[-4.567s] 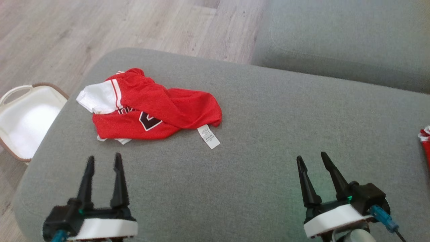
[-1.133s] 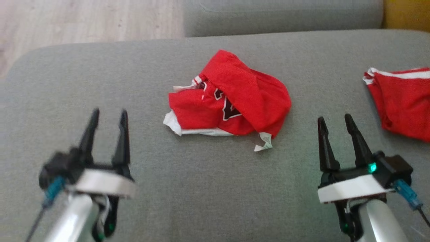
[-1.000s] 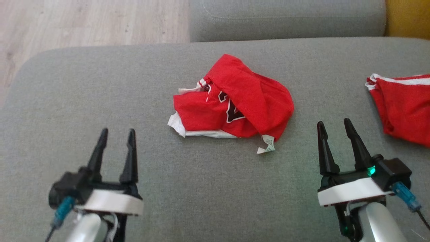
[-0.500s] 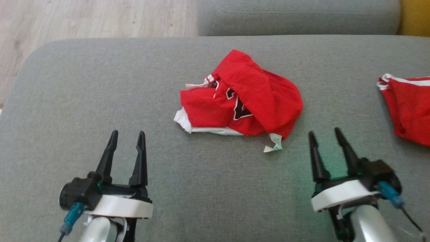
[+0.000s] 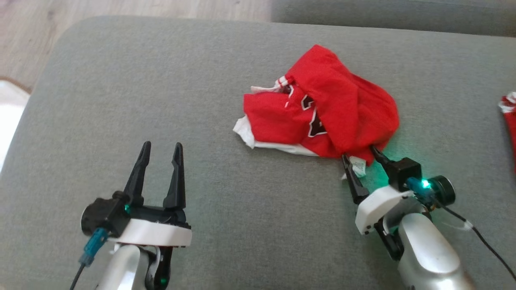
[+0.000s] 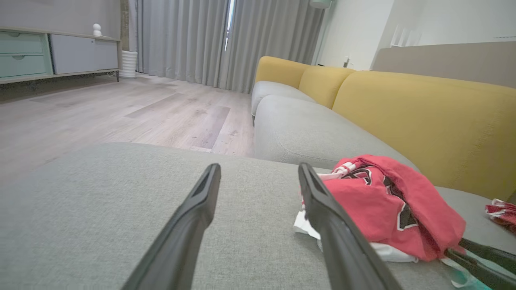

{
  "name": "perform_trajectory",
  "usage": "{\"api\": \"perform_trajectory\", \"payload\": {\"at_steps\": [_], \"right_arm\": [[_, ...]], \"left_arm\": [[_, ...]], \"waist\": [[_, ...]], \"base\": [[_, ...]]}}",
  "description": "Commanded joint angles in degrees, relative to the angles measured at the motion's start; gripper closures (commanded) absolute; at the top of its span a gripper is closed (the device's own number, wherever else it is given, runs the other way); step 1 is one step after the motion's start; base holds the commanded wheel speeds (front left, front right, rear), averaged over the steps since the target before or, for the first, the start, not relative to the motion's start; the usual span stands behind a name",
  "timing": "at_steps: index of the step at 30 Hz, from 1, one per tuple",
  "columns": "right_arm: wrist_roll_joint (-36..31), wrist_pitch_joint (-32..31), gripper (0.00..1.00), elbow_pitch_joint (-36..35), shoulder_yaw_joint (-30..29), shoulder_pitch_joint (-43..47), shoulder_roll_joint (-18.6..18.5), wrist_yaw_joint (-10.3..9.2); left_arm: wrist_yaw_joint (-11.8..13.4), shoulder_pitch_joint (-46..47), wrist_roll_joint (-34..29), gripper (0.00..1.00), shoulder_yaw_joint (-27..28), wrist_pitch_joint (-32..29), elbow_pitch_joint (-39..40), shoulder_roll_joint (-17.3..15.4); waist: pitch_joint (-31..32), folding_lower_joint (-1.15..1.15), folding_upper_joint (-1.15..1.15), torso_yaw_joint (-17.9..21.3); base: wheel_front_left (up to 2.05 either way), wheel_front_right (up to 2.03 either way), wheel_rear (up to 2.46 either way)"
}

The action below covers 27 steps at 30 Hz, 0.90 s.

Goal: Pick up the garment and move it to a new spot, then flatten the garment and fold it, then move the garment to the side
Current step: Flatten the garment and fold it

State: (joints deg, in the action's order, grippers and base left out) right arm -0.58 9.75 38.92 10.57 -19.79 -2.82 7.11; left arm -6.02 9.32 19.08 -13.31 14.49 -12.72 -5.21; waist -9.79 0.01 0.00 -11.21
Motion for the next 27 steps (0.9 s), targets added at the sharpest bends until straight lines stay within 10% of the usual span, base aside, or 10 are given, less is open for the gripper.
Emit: {"api": "perform_trajectory", "payload": {"at_steps": [1,11,13,27], "right_arm": [[-0.61,0.16,0.0,-0.51,1.38,-2.02,-0.06,0.37],[-1.74,3.17,0.0,2.92,4.36,-4.7,-0.06,0.37],[-1.79,3.66,1.0,3.08,3.56,-5.43,-0.06,0.37],[5.86,5.23,1.0,-11.31,6.38,-7.51,-0.06,0.37]], "left_arm": [[-0.23,2.01,-0.53,0.0,2.32,0.51,1.27,-0.19],[-1.08,2.03,-1.26,0.0,3.71,0.51,0.25,1.01],[-1.18,2.13,-1.36,0.0,3.66,0.51,0.08,1.19],[-1.43,0.05,-0.99,0.0,5.26,0.51,-0.47,1.86]], "waist": [[-0.39,-0.01,0.0,-0.56],[-0.29,-0.01,0.0,-0.26],[-0.03,-0.01,0.0,0.0],[5.2,-0.01,0.0,2.28]], "base": [[0.0,0.0,0.0],[0.0,0.0,0.0],[0.0,0.0,0.0],[0.0,0.0,0.0]]}}
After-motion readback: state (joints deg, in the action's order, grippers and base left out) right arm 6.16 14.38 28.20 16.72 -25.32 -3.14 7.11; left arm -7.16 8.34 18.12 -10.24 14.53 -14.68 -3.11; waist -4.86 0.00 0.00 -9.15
